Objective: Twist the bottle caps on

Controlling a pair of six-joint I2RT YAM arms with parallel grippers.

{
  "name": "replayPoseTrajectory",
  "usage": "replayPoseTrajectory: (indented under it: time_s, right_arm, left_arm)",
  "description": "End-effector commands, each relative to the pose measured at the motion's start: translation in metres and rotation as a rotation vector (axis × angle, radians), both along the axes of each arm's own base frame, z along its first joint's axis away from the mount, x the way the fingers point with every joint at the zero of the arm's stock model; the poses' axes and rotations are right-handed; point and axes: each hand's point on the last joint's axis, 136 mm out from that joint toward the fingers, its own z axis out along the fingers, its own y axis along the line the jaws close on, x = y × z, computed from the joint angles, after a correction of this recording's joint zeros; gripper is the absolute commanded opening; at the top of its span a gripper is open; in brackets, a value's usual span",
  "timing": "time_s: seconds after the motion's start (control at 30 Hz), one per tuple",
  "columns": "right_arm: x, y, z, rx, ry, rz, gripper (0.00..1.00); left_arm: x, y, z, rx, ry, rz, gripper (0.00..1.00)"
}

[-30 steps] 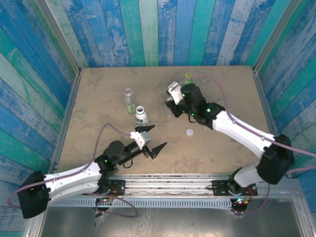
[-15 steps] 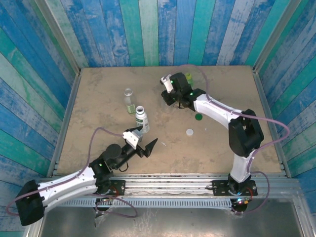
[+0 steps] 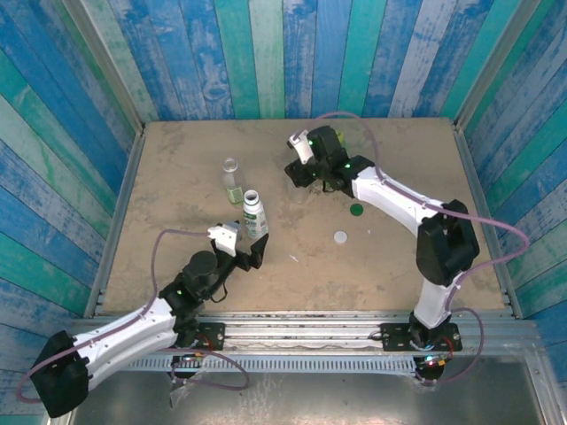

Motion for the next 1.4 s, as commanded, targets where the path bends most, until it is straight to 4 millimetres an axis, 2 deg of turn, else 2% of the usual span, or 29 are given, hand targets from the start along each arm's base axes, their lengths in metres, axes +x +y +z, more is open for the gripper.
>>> replayPoseTrajectory:
  time_s: [0.0, 0.27, 0.6, 0.8, 0.97, 1.27, 1.37]
  right_arm:
    - [-0.021, 0.006, 0.035, 0.011, -0.069, 0.058, 0.81]
    - [-0.055, 0.002, 0.046, 0.042, -0.070, 0.098, 0.84]
    - [-0.087, -0.025, 0.034, 0.059, -0.038, 0.079, 0.84]
    - [-0.100, -0.039, 0.028, 0.066, -0.041, 0.058, 0.86]
    - [-0.109, -0.046, 0.028, 0.095, -0.065, 0.055, 1.00]
    - [-0.126, -0.052, 0.029, 0.137, -0.120, 0.105, 1.00]
    - [-0.123, -0.064, 0.025, 0.161, -0.113, 0.033, 1.00]
  left_arm:
    - [0.005, 0.008, -0.008, -0.010, 0.031, 0.039, 0.94]
    - [0.023, 0.017, -0.006, -0.022, -0.012, 0.064, 0.94]
    - [0.045, 0.015, -0.002, 0.031, -0.106, 0.087, 0.94]
    - [0.056, 0.011, 0.000, 0.036, -0.137, 0.091, 0.94]
    - [0.066, 0.007, 0.001, 0.046, -0.152, 0.095, 0.94]
    - [0.082, -0.005, -0.004, 0.056, -0.152, 0.068, 0.95]
    - [0.085, -0.009, -0.007, 0.059, -0.147, 0.057, 0.98]
